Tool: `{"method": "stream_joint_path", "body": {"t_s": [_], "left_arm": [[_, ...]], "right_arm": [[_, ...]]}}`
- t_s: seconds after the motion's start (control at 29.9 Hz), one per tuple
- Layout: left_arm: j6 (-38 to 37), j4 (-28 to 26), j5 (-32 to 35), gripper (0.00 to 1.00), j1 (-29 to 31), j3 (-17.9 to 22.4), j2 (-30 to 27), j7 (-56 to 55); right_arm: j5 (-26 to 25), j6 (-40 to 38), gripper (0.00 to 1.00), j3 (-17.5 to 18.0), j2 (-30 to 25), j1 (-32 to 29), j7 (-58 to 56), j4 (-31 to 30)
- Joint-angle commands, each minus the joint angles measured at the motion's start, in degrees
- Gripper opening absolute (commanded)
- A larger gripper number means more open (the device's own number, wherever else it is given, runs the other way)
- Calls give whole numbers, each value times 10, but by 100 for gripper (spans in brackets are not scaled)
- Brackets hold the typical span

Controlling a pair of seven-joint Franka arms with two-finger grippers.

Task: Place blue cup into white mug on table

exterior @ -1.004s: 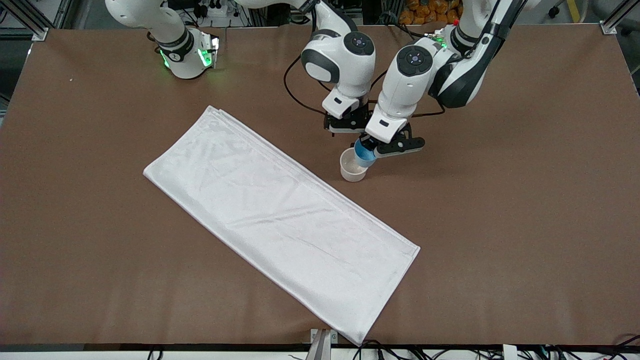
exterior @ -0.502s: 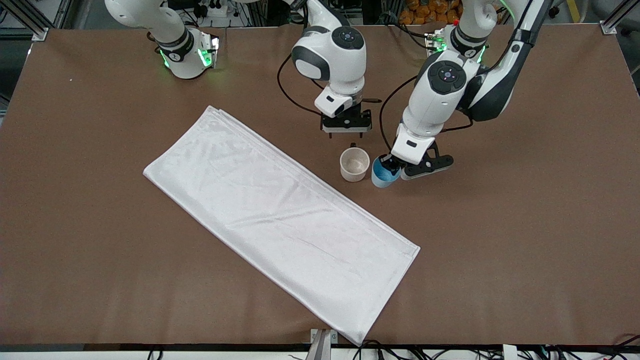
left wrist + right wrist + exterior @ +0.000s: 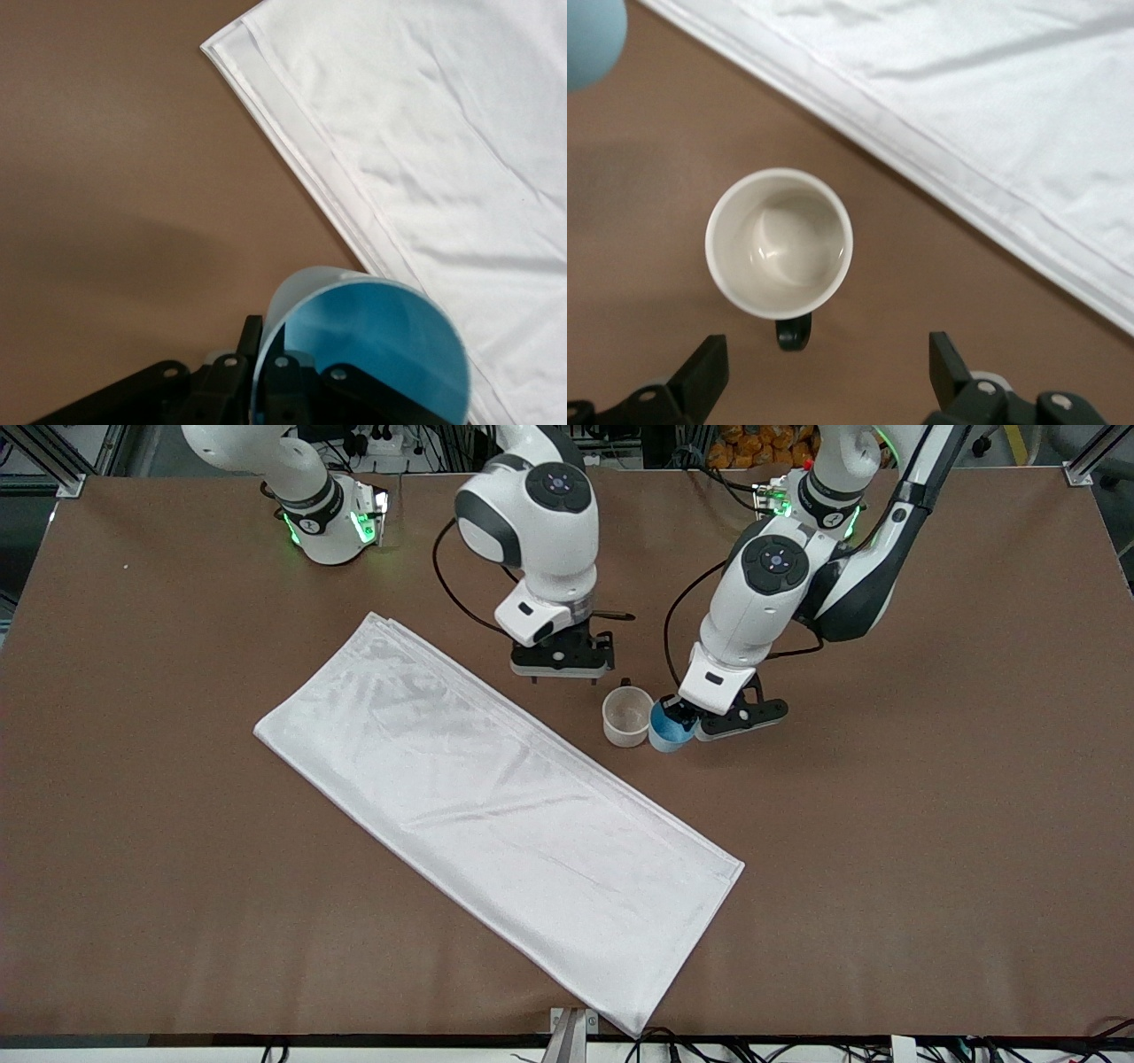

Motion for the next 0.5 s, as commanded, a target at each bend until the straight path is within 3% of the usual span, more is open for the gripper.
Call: {"method": "stream_joint_path", "body": {"t_s": [0.0,0.2,0.47], "left_arm": [[-8,7,-7,0,-29,-2,14,-18],[-11,-4,-7,0,-61,-2,36,-34],[-12,-5,-2,0,-77,-2,58,-35]], "right_arm": [[-5,-71,100,8,-99,-33,-48,-31],[-2,-149,100,8,-171,-81,-116,-20],[0,-230,100,6,-200,-154,-201,39]]}}
